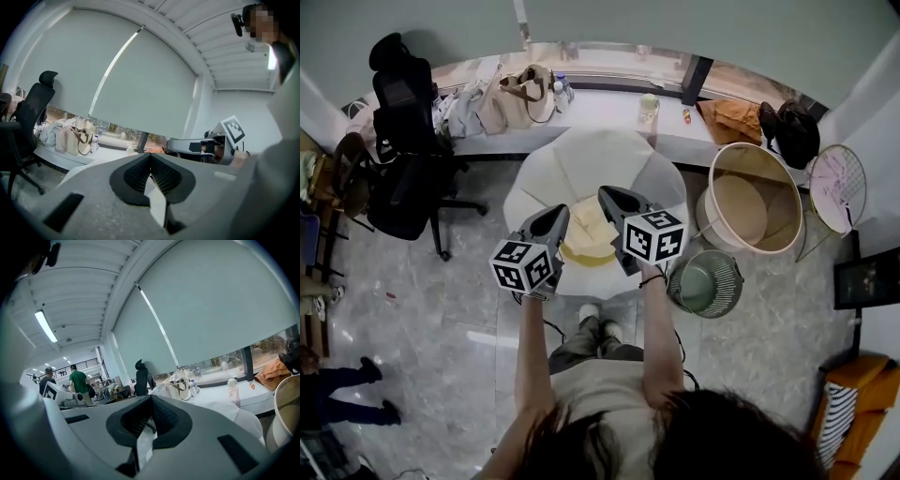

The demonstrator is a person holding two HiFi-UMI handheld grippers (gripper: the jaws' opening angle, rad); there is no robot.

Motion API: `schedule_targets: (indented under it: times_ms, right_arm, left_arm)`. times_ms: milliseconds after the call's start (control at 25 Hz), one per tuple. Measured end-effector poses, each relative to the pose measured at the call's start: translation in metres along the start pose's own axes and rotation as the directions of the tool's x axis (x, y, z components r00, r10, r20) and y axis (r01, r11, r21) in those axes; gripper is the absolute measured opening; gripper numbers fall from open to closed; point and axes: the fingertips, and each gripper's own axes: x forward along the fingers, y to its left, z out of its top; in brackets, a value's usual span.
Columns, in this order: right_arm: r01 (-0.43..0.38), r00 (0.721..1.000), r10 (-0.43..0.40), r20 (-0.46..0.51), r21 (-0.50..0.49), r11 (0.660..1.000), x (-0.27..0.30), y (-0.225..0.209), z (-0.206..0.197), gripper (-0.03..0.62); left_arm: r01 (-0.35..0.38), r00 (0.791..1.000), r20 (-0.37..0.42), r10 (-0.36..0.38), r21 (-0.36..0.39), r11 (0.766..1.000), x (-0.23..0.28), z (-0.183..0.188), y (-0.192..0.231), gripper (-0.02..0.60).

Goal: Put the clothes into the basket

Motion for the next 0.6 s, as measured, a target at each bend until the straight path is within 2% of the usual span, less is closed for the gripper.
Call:
schedule_targets:
  times_ms: [600]
  right_arm:
    - [0.035,0.999,-0.035,0.001,-0.001,0.999,0.05,-0.015,0.009,0.009]
  left_arm:
    - [0.047,0.999,-0.019,-0.047,-0.013,0.999,0.035,0.015,0.05,0.011]
